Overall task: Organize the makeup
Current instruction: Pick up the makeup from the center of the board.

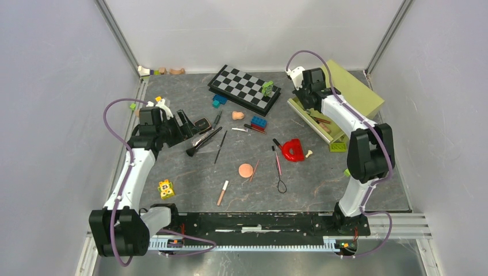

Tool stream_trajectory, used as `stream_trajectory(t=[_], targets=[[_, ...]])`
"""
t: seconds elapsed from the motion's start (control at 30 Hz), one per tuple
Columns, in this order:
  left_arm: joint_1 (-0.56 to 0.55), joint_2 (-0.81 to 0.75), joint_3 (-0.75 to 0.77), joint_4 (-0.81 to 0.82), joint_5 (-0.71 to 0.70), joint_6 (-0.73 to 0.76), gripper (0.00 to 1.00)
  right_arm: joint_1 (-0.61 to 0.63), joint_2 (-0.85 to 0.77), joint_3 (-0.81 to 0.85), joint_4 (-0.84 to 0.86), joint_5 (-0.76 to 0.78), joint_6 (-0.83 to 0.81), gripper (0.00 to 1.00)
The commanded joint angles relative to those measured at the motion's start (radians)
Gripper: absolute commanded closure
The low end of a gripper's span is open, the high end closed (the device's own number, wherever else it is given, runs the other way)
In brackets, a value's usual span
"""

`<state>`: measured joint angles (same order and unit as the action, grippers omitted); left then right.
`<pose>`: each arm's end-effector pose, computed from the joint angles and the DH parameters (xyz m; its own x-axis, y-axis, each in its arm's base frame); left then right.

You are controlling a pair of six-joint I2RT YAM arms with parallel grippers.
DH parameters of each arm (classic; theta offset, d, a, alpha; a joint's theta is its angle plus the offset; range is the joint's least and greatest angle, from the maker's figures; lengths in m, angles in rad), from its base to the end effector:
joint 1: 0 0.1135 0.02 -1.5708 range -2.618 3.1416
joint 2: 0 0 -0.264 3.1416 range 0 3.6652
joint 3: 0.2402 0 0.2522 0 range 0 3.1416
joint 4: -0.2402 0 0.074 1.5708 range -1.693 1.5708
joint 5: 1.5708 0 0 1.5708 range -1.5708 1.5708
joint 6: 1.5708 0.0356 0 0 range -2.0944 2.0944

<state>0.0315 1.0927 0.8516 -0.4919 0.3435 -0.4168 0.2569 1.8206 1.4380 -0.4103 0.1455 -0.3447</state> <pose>0.2309 -0.0047 0.2757 -0.7008 -0.4034 -0.5883 -0.0691 0.8592 -0.5069 0.3994 0.0996 0.2557 -0.5968 -0.5025 -0.6256 -0.3768 0.8638 -0.3344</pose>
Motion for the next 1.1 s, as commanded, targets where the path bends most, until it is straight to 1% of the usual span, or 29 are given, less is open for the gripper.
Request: stream_trajectory(t=[0.0, 0.17, 0.3, 0.4, 0.5, 0.53, 0.6, 0.63, 0.73, 0.8, 0.93, 1.07], targets=[[0.006, 0.010, 0.007, 0.050, 0.040, -0.027, 0.16, -0.003, -0.035, 0.038, 0.073, 0.023, 0.041, 0.99], [0.005, 0.007, -0.004, 0.057, 0.040, -0.010, 0.16, 0.014, -0.111, 0.022, 0.132, -0.079, 0.107, 0.98], [0.005, 0.033, 0.004, 0.058, 0.013, 0.005, 0.16, 0.065, -0.223, -0.041, 0.208, -0.102, 0.167, 0.93], [0.005, 0.066, 0.014, 0.048, 0.003, 0.015, 0.16, 0.078, -0.293, -0.088, 0.240, -0.167, 0.263, 0.90], [0.002, 0.095, 0.029, 0.021, -0.050, 0.022, 0.16, 0.092, -0.360, -0.172, 0.282, -0.240, 0.357, 0.85], [-0.002, 0.101, 0.034, 0.015, -0.085, 0.022, 0.16, 0.101, -0.384, -0.201, 0.293, -0.246, 0.394, 0.82], [-0.012, 0.121, 0.052, -0.001, -0.169, 0.011, 0.16, 0.119, -0.427, -0.246, 0.298, -0.240, 0.424, 0.80], [-0.019, 0.133, 0.069, -0.009, -0.215, -0.001, 0.15, 0.128, -0.446, -0.267, 0.295, -0.231, 0.436, 0.77], [-0.087, 0.210, 0.139, -0.035, -0.352, -0.051, 0.14, 0.133, -0.508, -0.332, 0.299, -0.240, 0.475, 0.74], [-0.126, 0.285, 0.203, -0.039, -0.425, -0.086, 0.13, 0.134, -0.549, -0.380, 0.303, -0.252, 0.487, 0.68], [-0.185, 0.479, 0.360, -0.075, -0.524, -0.114, 0.12, 0.134, -0.613, -0.452, 0.319, -0.260, 0.511, 0.58], [-0.206, 0.633, 0.499, -0.135, -0.609, -0.142, 0.10, 0.134, -0.641, -0.478, 0.315, -0.254, 0.519, 0.51]])
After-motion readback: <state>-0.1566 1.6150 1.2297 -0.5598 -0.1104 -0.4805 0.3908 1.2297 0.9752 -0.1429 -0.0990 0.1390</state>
